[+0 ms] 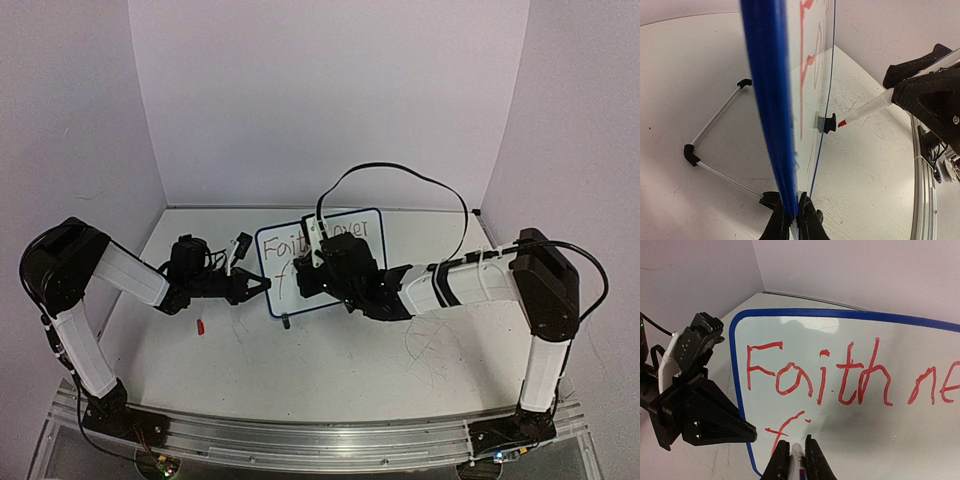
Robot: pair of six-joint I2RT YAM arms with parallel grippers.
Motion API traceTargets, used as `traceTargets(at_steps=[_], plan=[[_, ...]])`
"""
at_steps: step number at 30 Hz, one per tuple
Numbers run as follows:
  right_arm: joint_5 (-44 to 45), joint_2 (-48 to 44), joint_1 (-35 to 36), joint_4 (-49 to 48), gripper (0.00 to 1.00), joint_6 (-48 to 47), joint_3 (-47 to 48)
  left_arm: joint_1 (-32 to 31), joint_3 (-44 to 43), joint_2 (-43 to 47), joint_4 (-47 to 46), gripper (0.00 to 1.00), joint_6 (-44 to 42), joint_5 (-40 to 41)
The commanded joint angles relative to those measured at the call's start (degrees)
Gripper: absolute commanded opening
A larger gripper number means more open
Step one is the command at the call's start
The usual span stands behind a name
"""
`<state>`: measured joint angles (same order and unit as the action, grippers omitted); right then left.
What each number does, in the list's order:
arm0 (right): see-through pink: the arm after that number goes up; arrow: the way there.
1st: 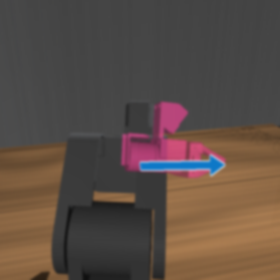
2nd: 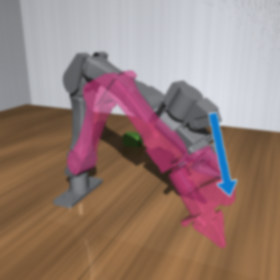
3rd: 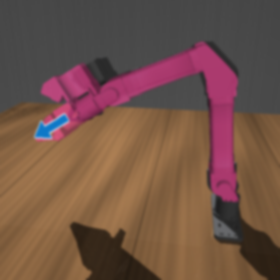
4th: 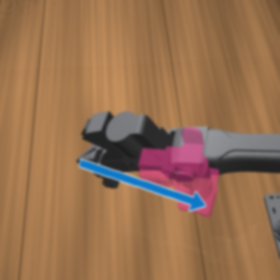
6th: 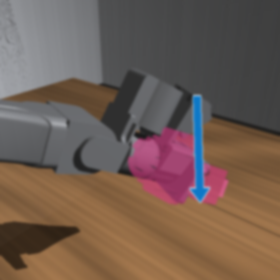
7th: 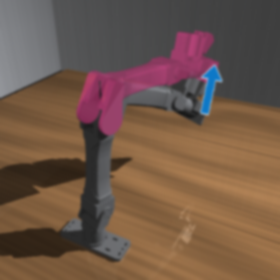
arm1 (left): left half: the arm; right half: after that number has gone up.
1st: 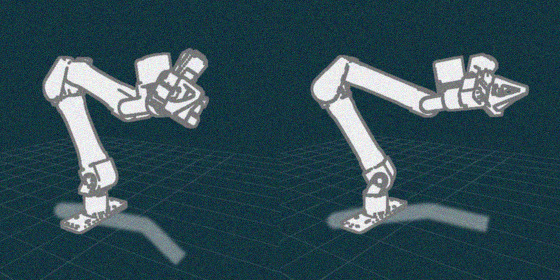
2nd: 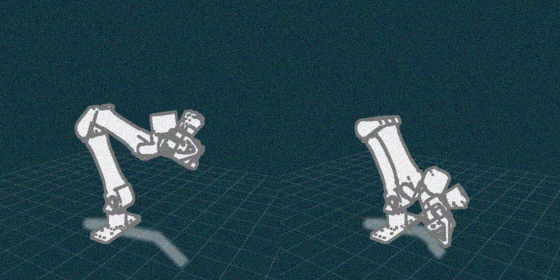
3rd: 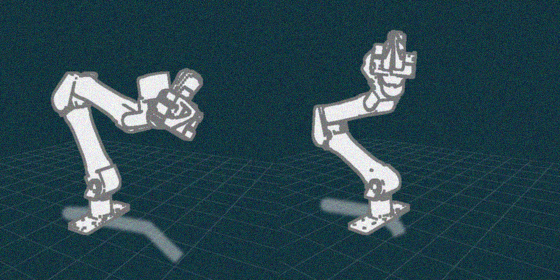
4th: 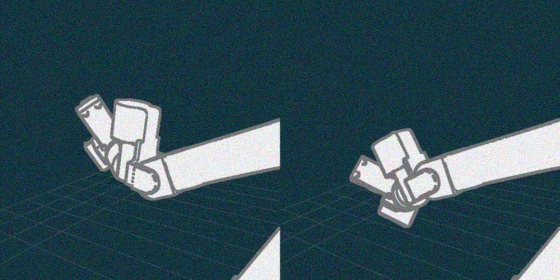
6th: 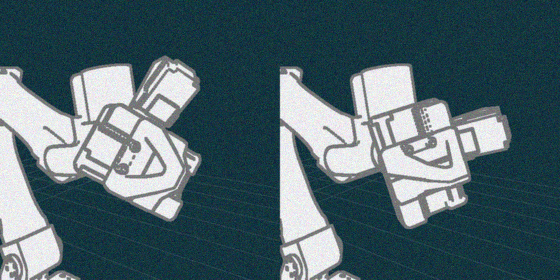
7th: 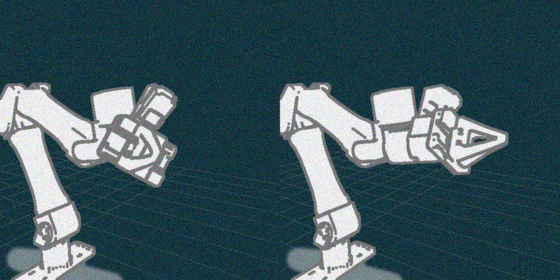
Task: Write a sentence on the whiteboard
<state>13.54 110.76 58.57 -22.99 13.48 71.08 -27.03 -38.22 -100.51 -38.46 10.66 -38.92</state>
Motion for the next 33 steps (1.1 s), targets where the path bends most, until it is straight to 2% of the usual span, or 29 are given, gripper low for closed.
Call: traceTargets(at_steps=[1,7,12,33], plan=[[-0.6,1.3,-0.1,-0.5,0.0,0.8,2.6,0.2,-0.6,0.3,2.4,0.0,-2.5,4.7],[-1.4,2.4,0.0,-0.4,0.0,0.9,3.2,0.2,-0.6,0.3,2.4,0.0,-2.6,4.7],[3.7,1.0,-0.2,-1.2,0.0,2.3,0.8,0.1,-0.6,0.3,2.5,0.0,-2.6,4.8],[7.1,4.3,-0.4,-0.7,0.0,2.1,4.5,0.0,-0.8,0.1,2.7,0.0,-2.7,4.7]])
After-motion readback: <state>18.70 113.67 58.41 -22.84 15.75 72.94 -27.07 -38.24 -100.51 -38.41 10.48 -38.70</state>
